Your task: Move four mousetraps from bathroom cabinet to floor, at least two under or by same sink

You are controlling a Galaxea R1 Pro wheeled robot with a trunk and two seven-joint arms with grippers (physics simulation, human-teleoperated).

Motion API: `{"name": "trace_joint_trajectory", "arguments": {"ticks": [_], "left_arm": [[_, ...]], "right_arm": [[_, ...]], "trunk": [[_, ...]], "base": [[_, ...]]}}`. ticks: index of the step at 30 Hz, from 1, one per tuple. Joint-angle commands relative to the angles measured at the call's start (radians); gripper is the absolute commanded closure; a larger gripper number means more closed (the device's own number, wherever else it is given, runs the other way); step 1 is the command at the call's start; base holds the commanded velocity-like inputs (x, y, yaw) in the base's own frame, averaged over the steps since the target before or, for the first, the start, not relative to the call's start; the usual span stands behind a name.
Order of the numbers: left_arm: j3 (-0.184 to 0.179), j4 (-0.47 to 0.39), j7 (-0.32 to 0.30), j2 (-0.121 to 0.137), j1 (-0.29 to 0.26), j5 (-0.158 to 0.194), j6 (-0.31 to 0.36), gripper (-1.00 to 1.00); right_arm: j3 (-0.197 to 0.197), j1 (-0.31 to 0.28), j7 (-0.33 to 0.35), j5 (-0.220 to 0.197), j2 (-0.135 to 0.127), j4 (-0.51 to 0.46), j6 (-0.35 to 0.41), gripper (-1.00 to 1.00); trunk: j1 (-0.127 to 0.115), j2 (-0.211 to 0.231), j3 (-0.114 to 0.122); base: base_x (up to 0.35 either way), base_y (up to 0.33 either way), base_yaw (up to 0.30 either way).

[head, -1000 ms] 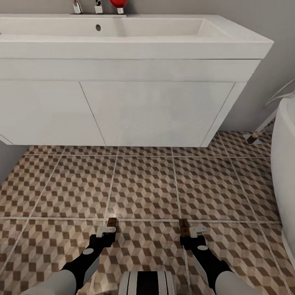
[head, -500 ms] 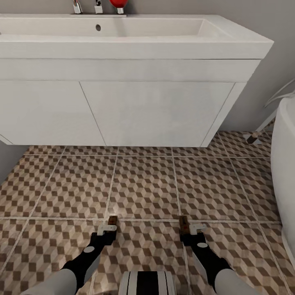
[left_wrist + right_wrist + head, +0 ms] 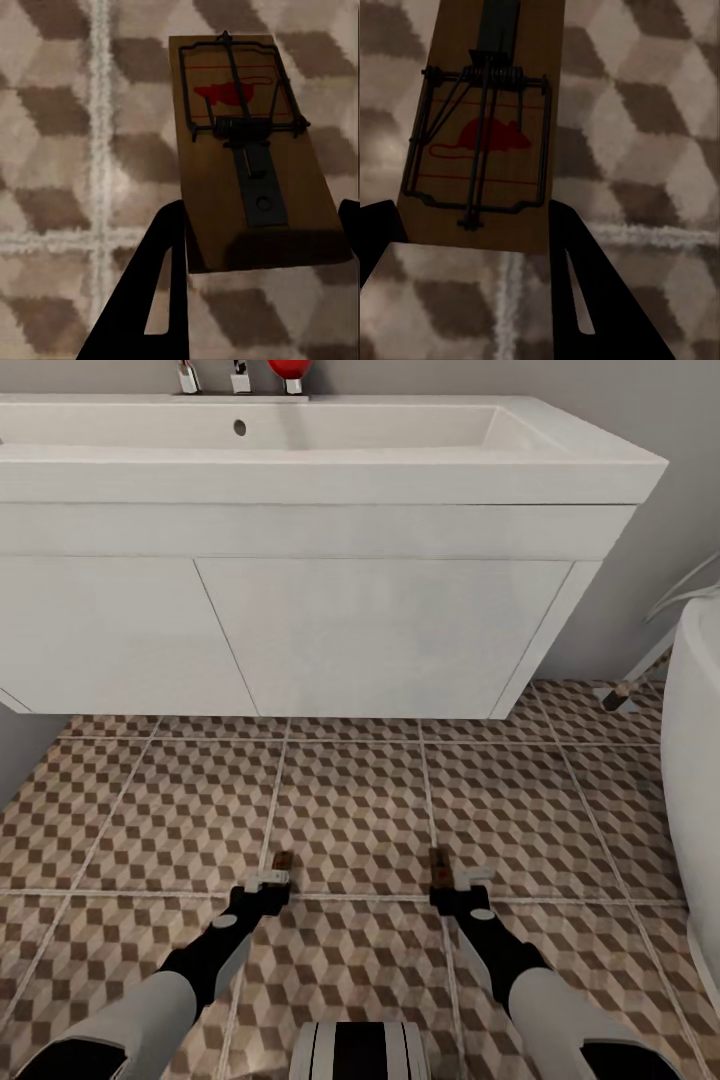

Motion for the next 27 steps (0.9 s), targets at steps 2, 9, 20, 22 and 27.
{"name": "trace_joint_trajectory", "arguments": {"ticks": [2, 9, 20, 22, 27], "left_arm": [[-0.009, 0.001, 0.005, -0.001, -0.008, 0.006, 0.001, 1.00], [-0.009, -0.021, -0.012, 0.002, -0.016, 0.005, 0.008, 1.00], [-0.004, -0.038, 0.045, 0.003, -0.017, 0.009, -0.004, 1.00], [-0.003, -0.037, 0.066, 0.000, -0.017, 0.012, -0.008, 1.00], [-0.004, -0.038, 0.073, -0.006, -0.017, 0.014, -0.009, 1.00]], "right_arm": [[-0.006, -0.003, 0.002, 0.007, 0.001, 0.000, -0.001, 1.00], [-0.007, -0.006, 0.002, 0.007, 0.004, 0.000, -0.002, 1.00], [-0.008, -0.007, 0.002, 0.007, 0.006, -0.001, -0.017, 1.00], [-0.008, -0.006, 0.002, 0.007, 0.006, -0.001, -0.029, 1.00], [-0.008, -0.007, 0.002, 0.007, 0.006, -0.001, -0.036, 1.00]], "trunk": [[0.000, 0.000, -0.001], [0.000, 0.000, -0.001], [0.000, 0.000, -0.001], [0.000, 0.000, -0.001], [0.000, 0.000, -0.001]], "base": [[0.000, 0.000, 0.000], [0.000, 0.000, 0.000], [0.000, 0.000, 0.000], [0.000, 0.000, 0.000], [0.000, 0.000, 0.000]]}}
